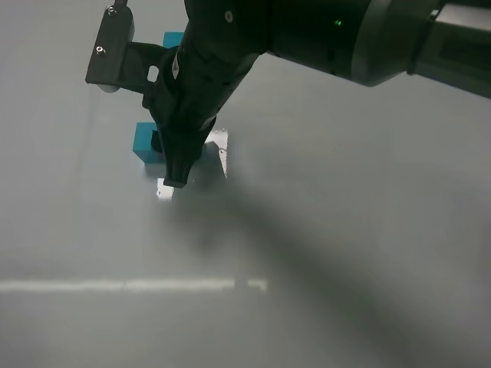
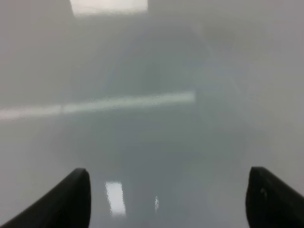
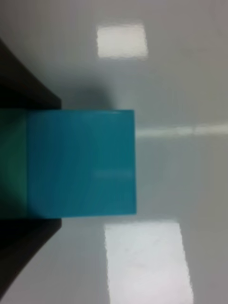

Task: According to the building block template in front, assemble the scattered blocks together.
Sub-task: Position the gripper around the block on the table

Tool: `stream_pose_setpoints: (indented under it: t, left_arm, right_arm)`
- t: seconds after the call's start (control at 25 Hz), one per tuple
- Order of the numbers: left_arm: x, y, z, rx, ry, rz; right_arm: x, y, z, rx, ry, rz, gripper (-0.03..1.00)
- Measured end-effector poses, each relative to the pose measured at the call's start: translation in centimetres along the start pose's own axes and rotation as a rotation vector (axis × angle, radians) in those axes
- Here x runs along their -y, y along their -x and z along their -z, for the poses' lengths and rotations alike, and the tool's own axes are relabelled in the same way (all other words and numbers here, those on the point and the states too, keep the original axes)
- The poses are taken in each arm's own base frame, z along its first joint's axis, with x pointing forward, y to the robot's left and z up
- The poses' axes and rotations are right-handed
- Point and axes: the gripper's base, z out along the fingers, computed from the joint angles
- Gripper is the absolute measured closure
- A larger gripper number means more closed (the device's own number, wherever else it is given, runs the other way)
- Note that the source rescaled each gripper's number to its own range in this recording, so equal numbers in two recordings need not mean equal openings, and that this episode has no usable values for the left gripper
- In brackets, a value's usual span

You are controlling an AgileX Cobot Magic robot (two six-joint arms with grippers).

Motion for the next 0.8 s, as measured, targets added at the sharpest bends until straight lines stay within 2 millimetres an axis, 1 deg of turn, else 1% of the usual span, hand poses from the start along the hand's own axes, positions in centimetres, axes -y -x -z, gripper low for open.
stream_pose_setpoints:
  t: [0.28,0.32,0.4,0.48,0.52,0.6,0.68,0.8]
  left_arm:
    - [0.0,0.0,0.0,0.0,0.0,0.0]
    - [0.0,0.0,0.0,0.0,0.0,0.0]
    - [0.0,0.0,0.0,0.0,0.0,0.0]
    - [0.0,0.0,0.0,0.0,0.0,0.0]
    - [0.0,0.0,0.0,0.0,0.0,0.0]
    - [0.0,0.0,0.0,0.0,0.0,0.0]
    - [0.0,0.0,0.0,0.0,0.0,0.0]
    - [0.0,0.0,0.0,0.0,0.0,0.0]
  right_arm:
    - [0.08,0.17,-0.05,0.019,-0.011,0.001,0.97]
    - [0.08,0.17,-0.05,0.019,-0.011,0.001,0.95]
    - [0.08,0.17,-0.05,0.019,-0.011,0.001,0.88]
    - [0.08,0.18,-0.05,0.019,-0.01,0.0,0.75]
    - [0.08,0.19,-0.05,0.02,-0.01,-0.001,0.65]
    - [0.09,0.2,-0.05,0.022,-0.012,-0.001,0.52]
    - [0.09,0.21,-0.05,0.022,-0.011,-0.003,0.46]
    - [0.19,0.19,0.39,0.021,-0.011,-0.01,0.43]
